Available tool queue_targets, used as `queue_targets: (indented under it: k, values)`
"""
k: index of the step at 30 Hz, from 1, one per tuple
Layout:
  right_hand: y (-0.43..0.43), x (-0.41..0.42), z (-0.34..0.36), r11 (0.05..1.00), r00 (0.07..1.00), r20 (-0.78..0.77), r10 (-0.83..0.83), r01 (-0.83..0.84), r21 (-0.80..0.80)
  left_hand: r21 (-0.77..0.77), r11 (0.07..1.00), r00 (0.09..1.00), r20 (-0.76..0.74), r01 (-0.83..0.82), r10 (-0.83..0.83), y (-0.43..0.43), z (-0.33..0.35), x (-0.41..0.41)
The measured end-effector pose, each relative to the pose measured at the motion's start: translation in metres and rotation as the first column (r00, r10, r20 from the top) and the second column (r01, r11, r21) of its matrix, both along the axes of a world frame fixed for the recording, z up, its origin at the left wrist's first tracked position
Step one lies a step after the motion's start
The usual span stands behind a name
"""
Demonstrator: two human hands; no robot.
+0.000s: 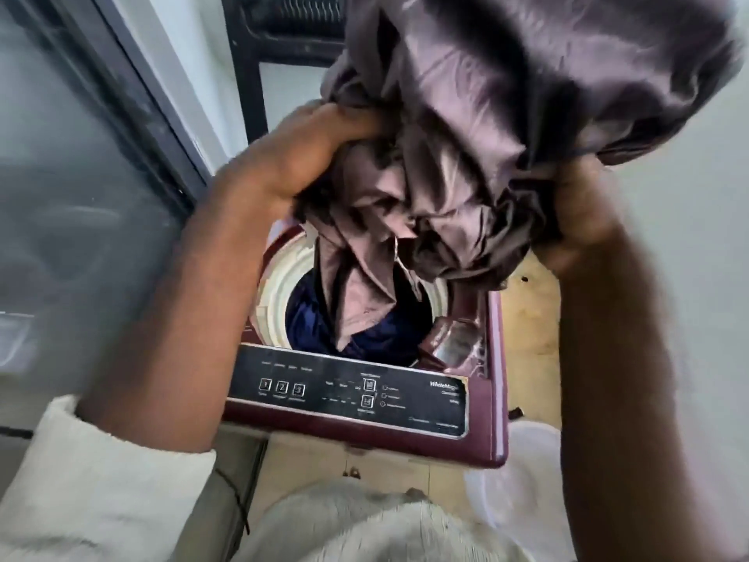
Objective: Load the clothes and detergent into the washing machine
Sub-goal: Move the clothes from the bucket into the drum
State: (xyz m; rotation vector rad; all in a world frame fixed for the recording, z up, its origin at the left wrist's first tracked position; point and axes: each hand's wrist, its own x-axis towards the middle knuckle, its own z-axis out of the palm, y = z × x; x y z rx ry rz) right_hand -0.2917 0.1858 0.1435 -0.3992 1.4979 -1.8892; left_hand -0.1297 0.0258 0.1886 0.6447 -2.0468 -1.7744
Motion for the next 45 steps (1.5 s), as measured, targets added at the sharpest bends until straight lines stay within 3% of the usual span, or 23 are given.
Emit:
queue_targets:
  k: [4, 7, 9, 11, 13, 15, 21, 25, 29, 33, 35, 37, 39, 42, 45]
  values:
    - [-0.039, 0.026, -0.017, 0.995, 0.992, 0.098, 0.085, -0.09, 0.052, 0.081, 0.996, 0.978, 0.208, -0.022, 0.005, -0.055, -0.02, 0.02]
    - [-0.055, 0.036, -0.06, 0.948, 0.993, 0.111, 0.044, -0.076, 0.308, 0.081, 0.996, 0.894, 0.446, 0.02, -0.054, -0.079, -0.067, 0.027]
    - [-0.059, 0.041, -0.089, 0.835, 0.996, 0.069, 0.064, -0.092, 0.542, -0.041, 0.994, 0.79, 0.61, 0.1, -0.054, -0.089, -0.105, 0.029]
    - [-0.058, 0.041, -0.113, 0.638, 0.983, 0.021, 0.184, -0.136, 0.758, -0.167, 0.967, 0.647, 0.762, 0.191, 0.004, -0.093, -0.133, 0.032]
    - [-0.057, 0.042, -0.119, 0.541, 0.958, 0.024, 0.286, -0.182, 0.821, -0.174, 0.954, 0.561, 0.827, 0.244, 0.007, -0.095, -0.147, 0.032]
    - [-0.059, 0.041, -0.119, 0.541, 0.953, 0.033, 0.3, -0.199, 0.817, -0.165, 0.955, 0.588, 0.809, 0.245, -0.011, -0.098, -0.152, 0.027]
    - [-0.067, 0.04, -0.117, 0.674, 0.99, -0.001, 0.138, -0.093, 0.733, -0.229, 0.954, 0.672, 0.739, 0.192, 0.042, -0.109, -0.164, 0.003]
    - [-0.062, 0.045, -0.123, 0.729, 0.998, -0.022, 0.064, -0.032, 0.684, -0.303, 0.902, 0.658, 0.752, 0.307, 0.028, -0.102, -0.192, -0.023]
    - [-0.055, 0.05, -0.128, 0.771, 0.991, -0.12, 0.06, 0.03, 0.636, -0.058, 0.818, 0.439, 0.864, 0.572, -0.245, -0.083, -0.239, -0.051]
    - [-0.049, 0.049, -0.137, 0.799, 0.99, -0.136, 0.029, 0.059, 0.599, 0.246, 0.796, 0.173, 0.9, 0.552, -0.399, -0.071, -0.289, -0.052]
    - [-0.048, 0.049, -0.143, 0.804, 0.992, -0.124, 0.001, 0.073, 0.591, 0.279, 0.772, 0.097, 0.911, 0.571, -0.401, -0.066, -0.309, -0.046]
    - [-0.051, 0.05, -0.149, 0.795, 0.992, -0.125, -0.007, 0.081, 0.601, 0.227, 0.763, 0.145, 0.911, 0.605, -0.386, -0.062, -0.317, -0.045]
    - [-0.055, 0.052, -0.153, 0.788, 0.993, -0.116, -0.004, 0.075, 0.611, 0.121, 0.816, 0.325, 0.877, 0.565, -0.355, -0.063, -0.311, -0.051]
    - [-0.065, 0.056, -0.154, 0.801, 0.991, -0.132, 0.006, 0.074, 0.595, -0.182, 0.885, 0.638, 0.754, 0.429, -0.155, -0.071, -0.292, -0.06]
    - [-0.074, 0.06, -0.147, 0.83, 0.984, -0.176, 0.0, 0.098, 0.549, -0.323, 0.901, 0.791, 0.61, 0.292, -0.038, -0.075, -0.263, -0.066]
